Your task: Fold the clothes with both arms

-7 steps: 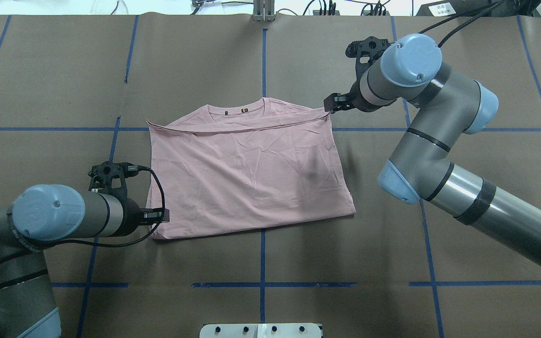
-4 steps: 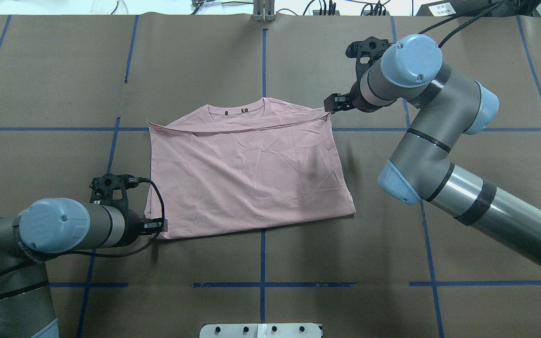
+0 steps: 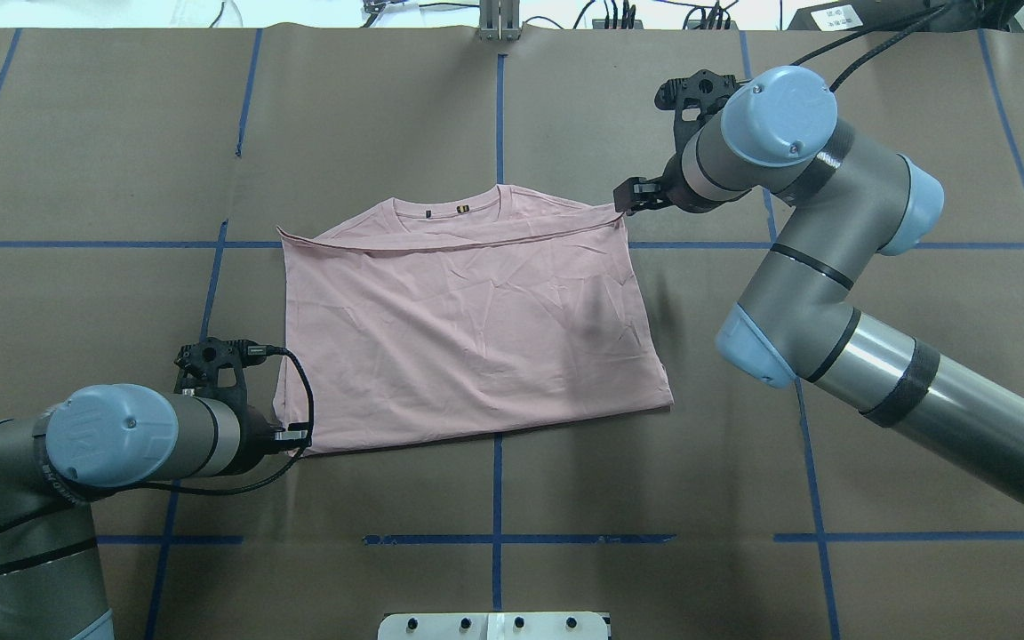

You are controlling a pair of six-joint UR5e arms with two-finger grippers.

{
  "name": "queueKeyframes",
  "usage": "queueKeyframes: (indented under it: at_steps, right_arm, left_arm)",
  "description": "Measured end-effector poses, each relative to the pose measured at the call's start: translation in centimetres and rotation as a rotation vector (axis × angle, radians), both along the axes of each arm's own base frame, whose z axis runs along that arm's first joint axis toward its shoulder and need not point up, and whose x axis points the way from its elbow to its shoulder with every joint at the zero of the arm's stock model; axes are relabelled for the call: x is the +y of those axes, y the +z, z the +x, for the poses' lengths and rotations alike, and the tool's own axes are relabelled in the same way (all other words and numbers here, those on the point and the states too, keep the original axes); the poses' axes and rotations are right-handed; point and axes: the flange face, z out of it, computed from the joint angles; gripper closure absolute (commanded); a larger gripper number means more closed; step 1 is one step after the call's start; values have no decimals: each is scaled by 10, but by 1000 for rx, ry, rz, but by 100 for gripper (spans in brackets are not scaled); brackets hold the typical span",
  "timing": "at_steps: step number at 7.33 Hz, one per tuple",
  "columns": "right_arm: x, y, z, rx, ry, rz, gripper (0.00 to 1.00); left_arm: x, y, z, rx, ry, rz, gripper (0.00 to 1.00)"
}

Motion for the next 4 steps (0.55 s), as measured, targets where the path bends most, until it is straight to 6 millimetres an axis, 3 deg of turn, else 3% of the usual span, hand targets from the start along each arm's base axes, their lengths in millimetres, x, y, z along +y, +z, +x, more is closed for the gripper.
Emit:
queueKeyframes:
  at_steps: [4]
  right_arm:
    - [0, 1, -2, 1, 0, 0, 0]
  left_arm:
    - [-10, 5, -9, -25, 38, 71, 100]
